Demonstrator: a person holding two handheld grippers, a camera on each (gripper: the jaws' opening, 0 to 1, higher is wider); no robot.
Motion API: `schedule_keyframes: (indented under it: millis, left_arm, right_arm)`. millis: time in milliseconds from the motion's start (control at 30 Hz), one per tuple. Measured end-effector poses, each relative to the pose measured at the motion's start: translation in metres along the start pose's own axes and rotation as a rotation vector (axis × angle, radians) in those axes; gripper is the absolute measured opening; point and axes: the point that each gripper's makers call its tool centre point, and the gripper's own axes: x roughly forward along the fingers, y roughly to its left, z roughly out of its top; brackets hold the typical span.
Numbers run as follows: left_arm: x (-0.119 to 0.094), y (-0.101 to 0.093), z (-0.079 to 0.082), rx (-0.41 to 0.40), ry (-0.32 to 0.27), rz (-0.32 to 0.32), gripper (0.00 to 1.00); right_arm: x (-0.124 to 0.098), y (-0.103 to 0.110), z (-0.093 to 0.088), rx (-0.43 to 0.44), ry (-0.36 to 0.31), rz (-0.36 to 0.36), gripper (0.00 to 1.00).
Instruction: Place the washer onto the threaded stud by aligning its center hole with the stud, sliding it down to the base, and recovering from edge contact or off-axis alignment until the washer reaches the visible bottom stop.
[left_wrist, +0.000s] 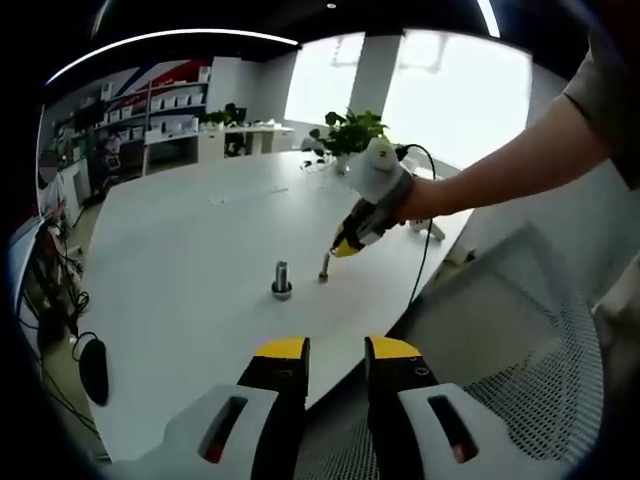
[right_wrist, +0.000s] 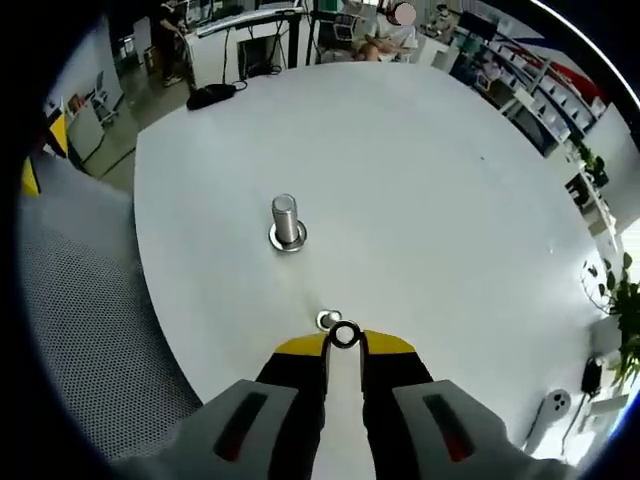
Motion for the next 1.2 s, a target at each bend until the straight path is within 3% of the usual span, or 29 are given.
schedule_keyframes:
  millis: [233,1200]
  left_arm:
    - [0.0,0.0,0.0,-0.003,0.001,-0.001,0.2]
    - [0.0,0.003,0.0,-0.01,-0.003,0.017,0.2]
  right_arm:
    - [0.008,0.004,0.006,-0.038,0.01,0.021,0.14]
    - [0.052,0.014,-0.014,-0.028,0.128,0.102,0.16]
